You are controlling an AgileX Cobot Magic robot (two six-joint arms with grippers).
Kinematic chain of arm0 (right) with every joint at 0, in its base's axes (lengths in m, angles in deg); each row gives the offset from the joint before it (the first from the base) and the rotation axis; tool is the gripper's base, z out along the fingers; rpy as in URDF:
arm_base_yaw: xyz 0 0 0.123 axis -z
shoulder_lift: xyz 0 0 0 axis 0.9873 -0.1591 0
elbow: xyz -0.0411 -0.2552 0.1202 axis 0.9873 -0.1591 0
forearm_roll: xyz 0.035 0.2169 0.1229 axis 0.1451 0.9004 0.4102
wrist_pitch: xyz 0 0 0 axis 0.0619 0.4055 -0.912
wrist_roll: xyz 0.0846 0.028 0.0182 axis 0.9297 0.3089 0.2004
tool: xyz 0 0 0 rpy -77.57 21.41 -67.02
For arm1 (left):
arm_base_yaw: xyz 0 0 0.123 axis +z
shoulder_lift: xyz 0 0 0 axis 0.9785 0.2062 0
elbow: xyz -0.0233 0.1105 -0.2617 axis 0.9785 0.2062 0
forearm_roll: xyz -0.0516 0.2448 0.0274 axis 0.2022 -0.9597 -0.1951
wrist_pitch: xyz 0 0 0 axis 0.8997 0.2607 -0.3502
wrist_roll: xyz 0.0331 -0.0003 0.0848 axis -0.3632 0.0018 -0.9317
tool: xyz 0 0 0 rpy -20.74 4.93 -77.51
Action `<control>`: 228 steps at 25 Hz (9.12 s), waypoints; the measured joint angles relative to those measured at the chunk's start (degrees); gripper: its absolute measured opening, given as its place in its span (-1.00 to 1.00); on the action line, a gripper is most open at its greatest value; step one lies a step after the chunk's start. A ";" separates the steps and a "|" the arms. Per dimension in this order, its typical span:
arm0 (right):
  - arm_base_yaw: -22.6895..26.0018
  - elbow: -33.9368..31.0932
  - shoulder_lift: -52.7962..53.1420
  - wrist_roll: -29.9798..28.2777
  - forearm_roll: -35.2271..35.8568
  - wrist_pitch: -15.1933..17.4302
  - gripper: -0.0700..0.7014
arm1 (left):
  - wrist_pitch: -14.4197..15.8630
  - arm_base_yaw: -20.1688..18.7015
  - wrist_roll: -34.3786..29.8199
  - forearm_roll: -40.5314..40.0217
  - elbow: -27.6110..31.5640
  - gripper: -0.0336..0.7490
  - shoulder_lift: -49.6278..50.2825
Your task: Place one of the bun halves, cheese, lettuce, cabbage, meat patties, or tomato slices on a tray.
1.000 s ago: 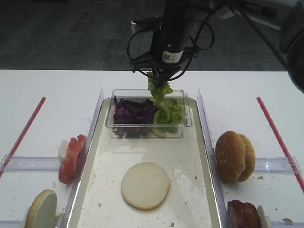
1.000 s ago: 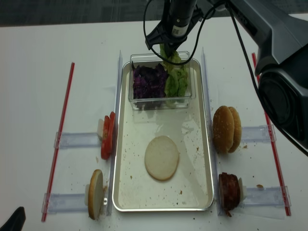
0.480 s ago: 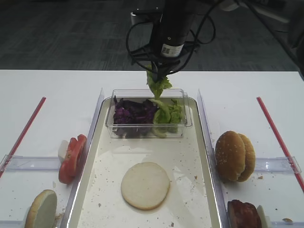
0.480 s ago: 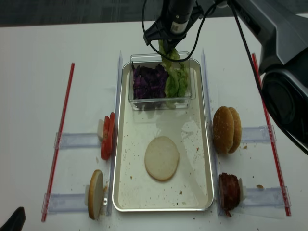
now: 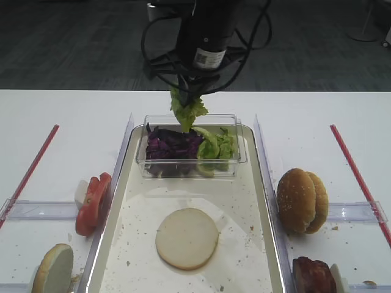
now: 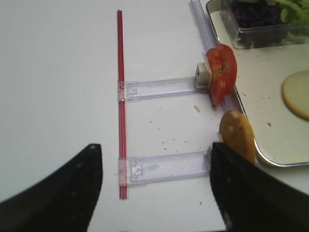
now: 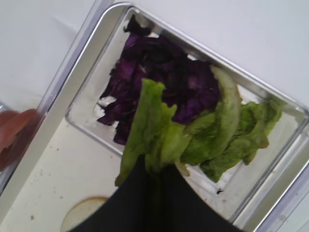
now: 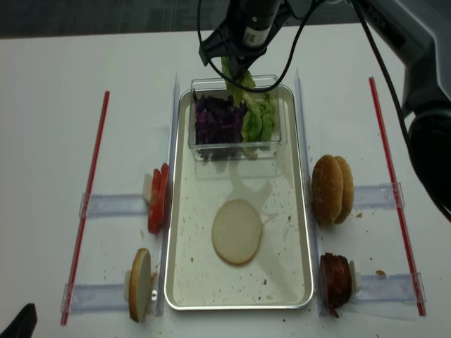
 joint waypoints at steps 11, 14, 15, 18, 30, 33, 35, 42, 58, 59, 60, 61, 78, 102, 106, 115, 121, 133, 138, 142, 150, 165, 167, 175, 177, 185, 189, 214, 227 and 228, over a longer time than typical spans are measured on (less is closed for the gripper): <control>-6.59 -14.99 11.06 0.87 0.00 0.00 -0.64 | 0.00 0.00 0.00 0.00 0.00 0.21 0.00; -8.43 -19.89 14.31 0.99 0.00 0.00 -0.64 | 0.00 0.00 0.00 0.00 0.00 0.21 0.00; -9.06 -21.19 15.22 0.99 0.27 0.00 -0.64 | 0.00 0.00 0.00 0.00 0.00 0.21 0.00; -10.64 -25.41 18.36 1.10 1.49 -0.12 -0.64 | 0.00 0.00 0.00 0.00 0.00 0.21 0.00; -13.05 -32.97 23.25 1.21 4.55 -0.30 -0.64 | 0.00 0.00 0.00 0.00 0.00 0.21 0.00; -13.11 -32.97 23.25 1.21 4.59 -0.30 -0.64 | 0.00 0.00 0.00 0.00 0.00 0.21 0.00; -13.18 -32.97 23.25 1.21 4.68 -0.30 -0.64 | 0.00 0.00 0.00 0.00 0.00 0.21 0.00; -13.18 -32.97 19.32 0.00 5.57 -0.58 -0.64 | 0.00 0.00 0.00 0.00 0.00 0.21 0.00; -13.18 -32.97 10.10 -4.33 7.49 -6.20 -0.64 | 0.00 0.00 0.00 0.00 0.00 0.21 0.00; -13.18 -32.97 9.58 -4.33 7.49 -6.31 -0.64 | 0.00 0.00 0.00 0.00 0.00 0.21 0.00; -13.18 -32.97 9.16 -4.35 7.38 -6.48 -0.64 | 0.00 0.00 0.00 0.00 0.00 0.21 0.00; -13.18 -32.97 8.67 -4.45 7.13 -6.84 -0.64 | 0.00 0.00 0.00 0.00 0.00 0.21 0.00; -13.18 -32.97 8.31 -4.45 5.80 -7.31 -0.64 | 0.00 0.00 0.00 0.00 0.00 0.21 0.00; -13.18 -32.97 6.42 -3.65 3.03 -8.91 -0.64 | 0.00 0.00 0.00 0.00 0.00 0.21 0.00; -13.18 -32.97 6.42 -2.48 1.15 -9.01 -0.64 | 0.00 0.00 0.00 0.00 0.00 0.21 0.00; -13.18 -32.97 6.42 -2.28 0.87 -9.01 -0.64 | 0.00 0.00 0.00 0.00 0.00 0.21 0.00; -13.18 -32.97 6.42 -4.28 1.37 -9.01 -0.58 | 0.00 0.00 0.00 0.00 0.00 0.21 0.00; -13.18 -32.97 6.42 -4.64 0.36 -10.02 0.15 | 0.00 0.00 0.00 0.00 0.00 0.21 0.00; -13.18 -32.97 6.42 -4.64 -0.98 -10.11 0.56 | 0.00 0.00 0.00 0.00 0.00 0.21 0.00; -13.18 -32.97 6.42 -4.64 -1.23 -9.77 0.81 | 0.00 0.00 0.00 0.00 0.00 0.21 0.00; -13.18 -32.97 6.42 -4.64 -2.54 -8.87 0.94 | 0.00 0.00 0.00 0.00 0.00 0.21 0.00; -13.18 -24.71 6.42 -3.38 -6.32 -1.63 0.94 | 0.00 0.00 0.00 0.00 0.00 0.21 0.00; -13.18 -22.36 6.42 -3.38 -7.12 -1.50 0.94 | 0.00 0.00 0.00 0.00 0.00 0.21 0.00; -13.18 -16.37 6.42 -3.38 -7.59 -1.05 0.94 | 0.00 0.00 0.00 0.00 0.00 0.21 0.00; -13.18 -16.28 6.42 -3.38 -7.70 -1.05 0.94 | 0.00 0.00 0.00 0.00 0.00 0.21 0.00; -10.46 -16.28 6.42 -3.38 -8.11 -0.88 0.94 | 0.00 0.00 0.00 0.00 0.00 0.21 0.00; -5.17 -16.28 6.42 -3.38 -8.02 -0.88 0.94 | 0.00 0.00 0.00 0.00 0.00 0.21 0.00; 27.33 -16.28 6.42 -4.40 -8.13 -0.79 0.94 | 0.00 0.00 0.00 0.00 0.00 0.21 0.00; 32.25 -16.28 6.42 -4.54 -5.33 -0.65 0.94 | 0.00 0.00 0.00 0.00 0.00 0.21 0.00; 32.25 -16.28 6.42 -4.54 -4.91 -0.65 0.94 | 0.00 0.00 0.00 0.00 0.00 0.21 0.00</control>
